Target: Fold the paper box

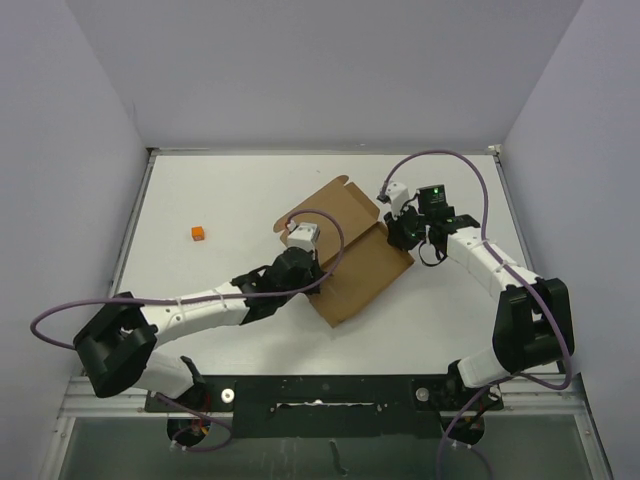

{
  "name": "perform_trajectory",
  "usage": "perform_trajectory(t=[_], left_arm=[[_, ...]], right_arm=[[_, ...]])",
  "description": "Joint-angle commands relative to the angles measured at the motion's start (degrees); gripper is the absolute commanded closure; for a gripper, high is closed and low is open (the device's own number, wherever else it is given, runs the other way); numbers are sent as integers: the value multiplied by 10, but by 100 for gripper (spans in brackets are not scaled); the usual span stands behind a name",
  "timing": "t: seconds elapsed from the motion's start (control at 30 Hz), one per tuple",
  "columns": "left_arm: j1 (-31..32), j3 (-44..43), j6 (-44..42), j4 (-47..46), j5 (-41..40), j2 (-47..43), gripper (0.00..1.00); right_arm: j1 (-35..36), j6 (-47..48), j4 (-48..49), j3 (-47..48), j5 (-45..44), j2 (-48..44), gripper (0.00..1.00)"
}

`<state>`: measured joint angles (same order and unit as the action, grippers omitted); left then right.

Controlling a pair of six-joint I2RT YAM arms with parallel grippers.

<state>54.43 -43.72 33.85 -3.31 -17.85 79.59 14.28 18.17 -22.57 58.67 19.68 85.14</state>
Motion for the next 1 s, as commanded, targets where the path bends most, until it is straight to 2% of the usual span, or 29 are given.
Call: perform_trajectory(t=[0.0,0.37,0.5,0.63,0.73,0.87,0.97], left_arm=[[3,-33,3,-66,-36,22,100],[3,-37,10,-171,-107,79,100],[2,-36,-7,-201,-93,86,100],[2,-2,-20,-214,-43,35,100],[2,33,-12,-178,-4,-27,99],[3,74,5,-127,60,-123,91],[4,95,10,-93,116,-189,90]], right_arm=[[5,-23,25,-3,46,6,100],[6,-52,31,-8,83,25,100],[2,-60,37,-8,59,30,100],[-18,-69,37,-7,58,31,100],[-25,-70,39,-8,60,26,100],[-27,-69,41,-9,58,27,100],[-28,-68,41,-9,55,30,100]])
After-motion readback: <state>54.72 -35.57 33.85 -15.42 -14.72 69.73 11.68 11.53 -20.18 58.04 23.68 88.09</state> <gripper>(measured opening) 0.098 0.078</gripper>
